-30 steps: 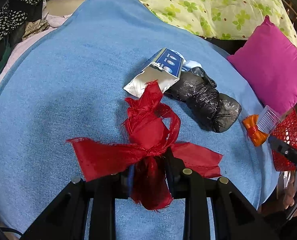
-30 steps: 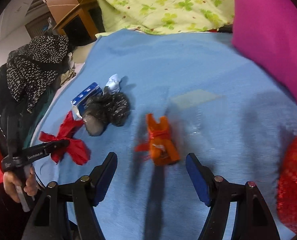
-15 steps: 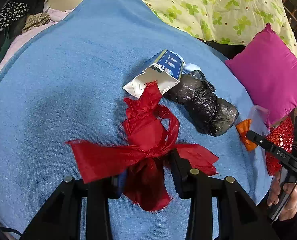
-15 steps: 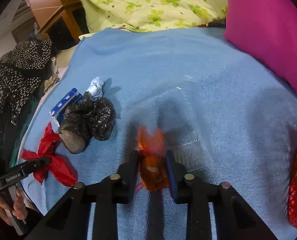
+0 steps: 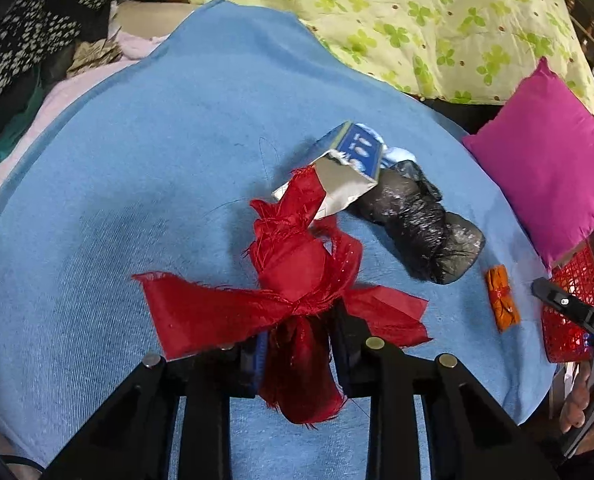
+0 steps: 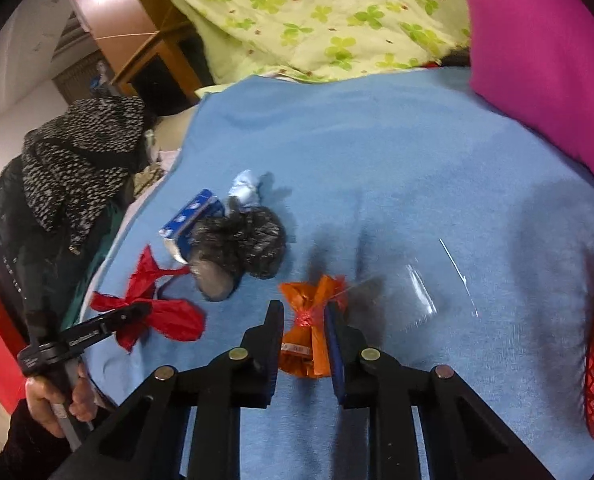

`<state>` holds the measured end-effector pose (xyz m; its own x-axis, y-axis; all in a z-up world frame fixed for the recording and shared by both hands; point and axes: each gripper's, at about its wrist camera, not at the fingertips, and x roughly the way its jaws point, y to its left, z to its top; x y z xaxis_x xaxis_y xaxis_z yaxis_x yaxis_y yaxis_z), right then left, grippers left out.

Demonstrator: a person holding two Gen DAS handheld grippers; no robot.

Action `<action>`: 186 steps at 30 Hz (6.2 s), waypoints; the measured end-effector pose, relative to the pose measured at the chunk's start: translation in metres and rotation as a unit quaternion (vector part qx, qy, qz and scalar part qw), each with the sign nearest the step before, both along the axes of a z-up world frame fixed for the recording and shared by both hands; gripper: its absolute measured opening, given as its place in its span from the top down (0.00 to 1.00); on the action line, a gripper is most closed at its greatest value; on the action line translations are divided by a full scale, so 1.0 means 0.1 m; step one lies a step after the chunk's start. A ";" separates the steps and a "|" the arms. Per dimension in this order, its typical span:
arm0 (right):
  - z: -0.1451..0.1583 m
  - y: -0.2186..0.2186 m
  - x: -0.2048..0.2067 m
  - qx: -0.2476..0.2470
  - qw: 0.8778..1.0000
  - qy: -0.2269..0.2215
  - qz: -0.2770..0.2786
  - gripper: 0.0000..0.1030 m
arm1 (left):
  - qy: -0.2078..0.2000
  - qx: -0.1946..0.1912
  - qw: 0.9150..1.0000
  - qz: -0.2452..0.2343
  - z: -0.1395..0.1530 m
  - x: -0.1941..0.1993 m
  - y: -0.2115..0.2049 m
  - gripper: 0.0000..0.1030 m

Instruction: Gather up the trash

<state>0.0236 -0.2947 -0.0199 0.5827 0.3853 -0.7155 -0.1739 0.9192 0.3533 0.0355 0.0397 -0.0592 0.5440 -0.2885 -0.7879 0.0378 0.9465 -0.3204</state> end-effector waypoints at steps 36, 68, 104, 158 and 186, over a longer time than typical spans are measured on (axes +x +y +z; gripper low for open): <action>-0.20 -0.32 0.29 0.021 0.970 0.103 -0.219 0.16 | -0.012 0.025 0.999 -0.021 0.02 0.07 -0.28 0.71; 0.57 -0.45 -0.26 0.052 0.983 -0.097 -0.144 0.48 | -0.069 -0.016 0.996 -0.062 0.58 -0.65 -0.58 0.71; 0.89 -2.98 -1.85 0.226 0.857 -0.240 -0.395 0.30 | -0.096 0.028 0.911 -0.399 1.75 -0.66 -4.21 0.44; -0.35 0.06 0.29 0.012 0.993 0.110 -0.045 0.63 | -0.077 0.107 0.991 -0.013 0.24 0.46 -0.49 0.37; -0.15 0.02 0.27 0.024 0.996 0.058 -0.065 0.69 | -0.071 0.093 0.993 0.009 0.31 0.66 -0.35 0.56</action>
<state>0.0502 -0.2929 -0.0347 0.5448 0.3473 -0.7633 -0.0098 0.9128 0.4083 0.1013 0.0047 -0.0285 0.6571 -0.1347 -0.7417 0.0527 0.9897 -0.1331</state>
